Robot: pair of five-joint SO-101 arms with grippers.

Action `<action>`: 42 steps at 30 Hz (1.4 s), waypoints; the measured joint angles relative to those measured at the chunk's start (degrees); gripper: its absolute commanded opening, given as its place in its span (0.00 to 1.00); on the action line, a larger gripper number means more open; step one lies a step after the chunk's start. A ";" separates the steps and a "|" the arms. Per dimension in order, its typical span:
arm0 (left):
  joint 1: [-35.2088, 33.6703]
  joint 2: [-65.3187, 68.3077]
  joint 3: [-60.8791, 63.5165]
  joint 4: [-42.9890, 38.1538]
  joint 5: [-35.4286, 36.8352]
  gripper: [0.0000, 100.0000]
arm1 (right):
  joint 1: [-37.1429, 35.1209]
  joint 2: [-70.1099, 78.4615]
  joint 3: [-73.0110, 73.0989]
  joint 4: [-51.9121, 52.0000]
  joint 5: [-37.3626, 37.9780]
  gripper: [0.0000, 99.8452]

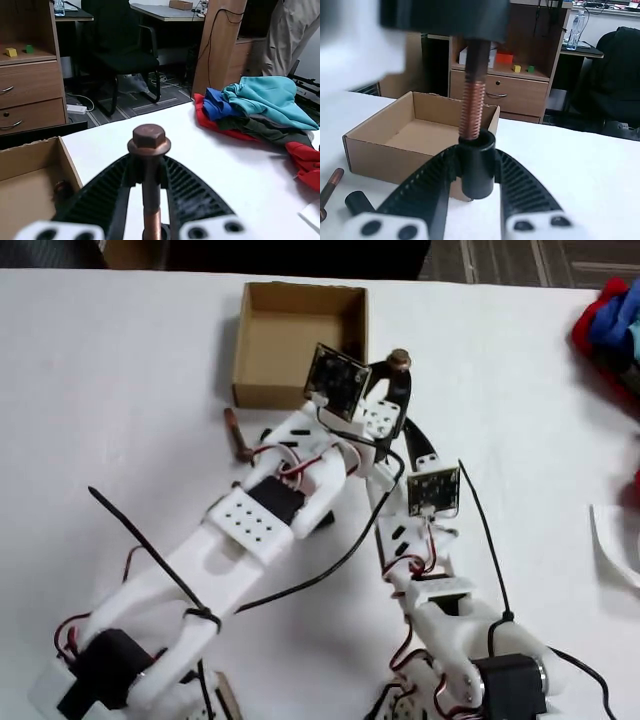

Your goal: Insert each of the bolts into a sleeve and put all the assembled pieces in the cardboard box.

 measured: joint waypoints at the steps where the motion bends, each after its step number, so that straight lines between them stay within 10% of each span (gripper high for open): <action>1: 0.00 0.00 0.00 0.00 0.00 0.02 | 0.00 0.00 0.00 0.00 0.00 0.02; 34: 0.18 3.60 -0.79 12.92 0.18 0.03 | -0.18 0.00 0.09 -0.18 0.00 0.02; 42: -1.93 3.52 -0.97 15.91 -2.64 0.31 | 0.18 0.18 0.70 -0.09 0.00 0.02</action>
